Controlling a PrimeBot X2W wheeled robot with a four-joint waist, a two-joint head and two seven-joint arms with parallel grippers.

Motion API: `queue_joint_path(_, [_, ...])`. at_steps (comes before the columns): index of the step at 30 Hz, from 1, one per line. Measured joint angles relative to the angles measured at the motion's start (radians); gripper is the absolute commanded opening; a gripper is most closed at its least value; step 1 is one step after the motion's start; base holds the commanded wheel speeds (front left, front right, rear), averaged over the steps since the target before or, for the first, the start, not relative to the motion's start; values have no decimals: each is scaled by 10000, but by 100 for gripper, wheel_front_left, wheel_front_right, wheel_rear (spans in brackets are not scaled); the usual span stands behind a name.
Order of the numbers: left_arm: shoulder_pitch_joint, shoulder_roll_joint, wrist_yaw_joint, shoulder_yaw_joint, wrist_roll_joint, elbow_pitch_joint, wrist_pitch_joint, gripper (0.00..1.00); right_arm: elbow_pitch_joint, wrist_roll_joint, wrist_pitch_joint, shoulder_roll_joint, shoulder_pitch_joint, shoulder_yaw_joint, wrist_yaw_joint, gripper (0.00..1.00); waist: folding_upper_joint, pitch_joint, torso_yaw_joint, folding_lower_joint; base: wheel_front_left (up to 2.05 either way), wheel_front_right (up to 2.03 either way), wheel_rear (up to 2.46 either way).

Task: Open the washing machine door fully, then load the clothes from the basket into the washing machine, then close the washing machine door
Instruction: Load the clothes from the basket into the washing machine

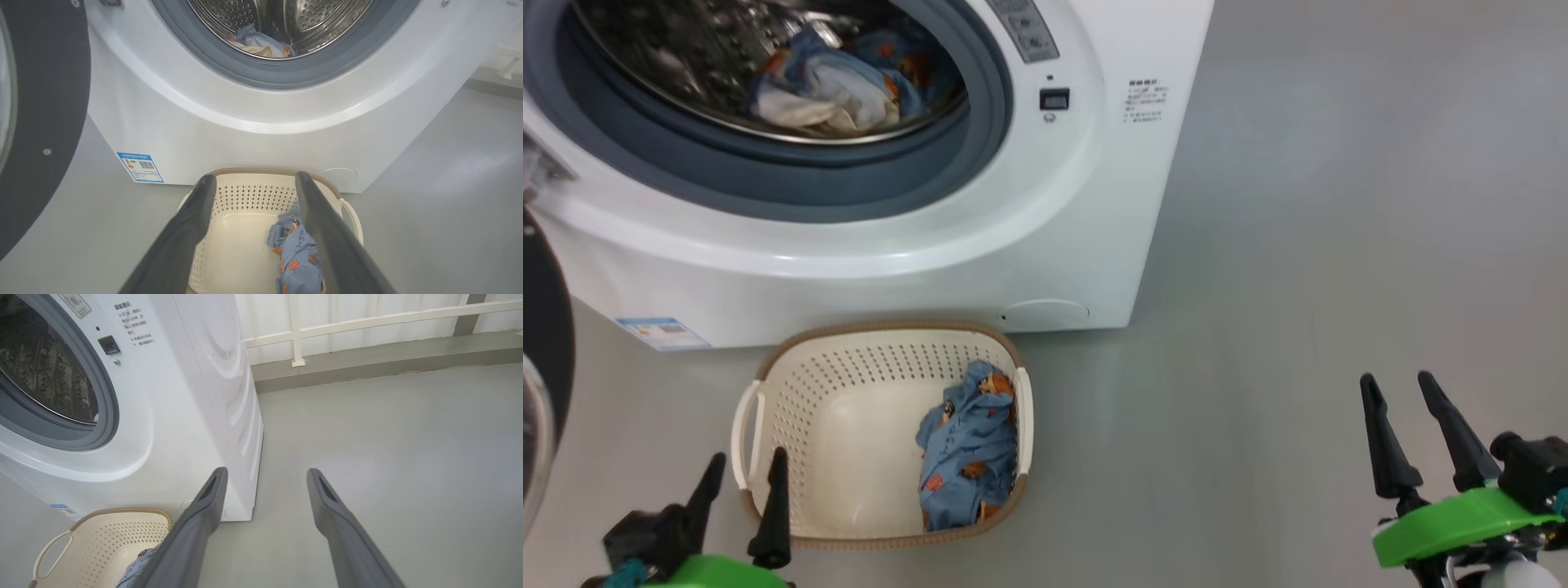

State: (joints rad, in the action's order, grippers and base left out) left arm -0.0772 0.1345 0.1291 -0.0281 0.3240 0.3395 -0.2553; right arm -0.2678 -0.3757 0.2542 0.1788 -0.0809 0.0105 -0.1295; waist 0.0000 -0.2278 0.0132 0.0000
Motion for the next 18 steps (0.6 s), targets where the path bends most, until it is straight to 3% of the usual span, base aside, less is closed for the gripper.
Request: queue_joint_path(18, [-3237, 546, 0, -2527, 1394, 3083, 2, 100, 211, 178, 0, -598, -1835, 4, 0, 100, 0, -2509, -486, 0, 0, 0, 0])
